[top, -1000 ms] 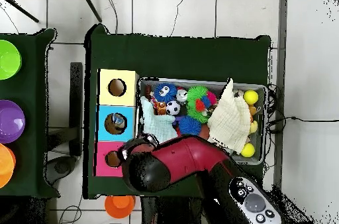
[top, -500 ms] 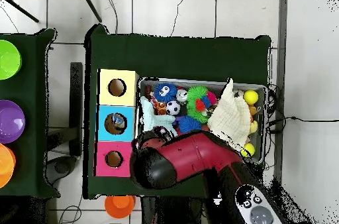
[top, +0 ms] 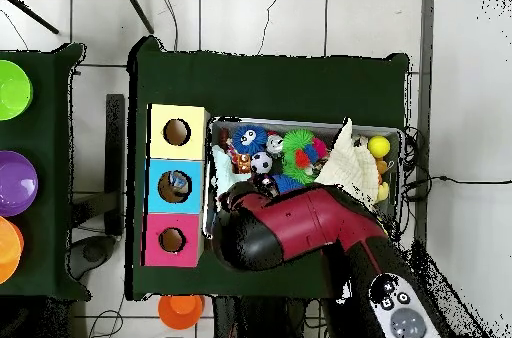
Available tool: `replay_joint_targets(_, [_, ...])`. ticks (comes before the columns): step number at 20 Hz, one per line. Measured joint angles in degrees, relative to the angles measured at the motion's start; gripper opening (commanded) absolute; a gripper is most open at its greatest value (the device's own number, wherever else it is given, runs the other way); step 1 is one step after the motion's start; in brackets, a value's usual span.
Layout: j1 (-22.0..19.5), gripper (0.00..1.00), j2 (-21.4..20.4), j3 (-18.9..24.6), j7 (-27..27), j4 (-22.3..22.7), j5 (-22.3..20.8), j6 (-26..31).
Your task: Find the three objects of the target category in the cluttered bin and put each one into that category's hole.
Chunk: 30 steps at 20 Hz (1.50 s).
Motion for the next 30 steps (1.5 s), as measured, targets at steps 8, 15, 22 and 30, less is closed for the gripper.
replay_joint_targets(8, [-3.2, 1.0, 0.3, -0.4, 0.0, -2.8, -1.6, 0.0])
replay_joint_targets(15, [-12.2, 1.0, 0.3, 1.8, 0.0, -3.1, -1.6, 0.0])
replay_joint_targets(22, [-16.1, 1.0, 1.7, 2.8, 0.0, -3.9, -1.7, 1.9])
replay_joint_targets(30, [-15.6, 1.0, 5.6, 4.2, 0.0, -4.4, -1.7, 7.0])
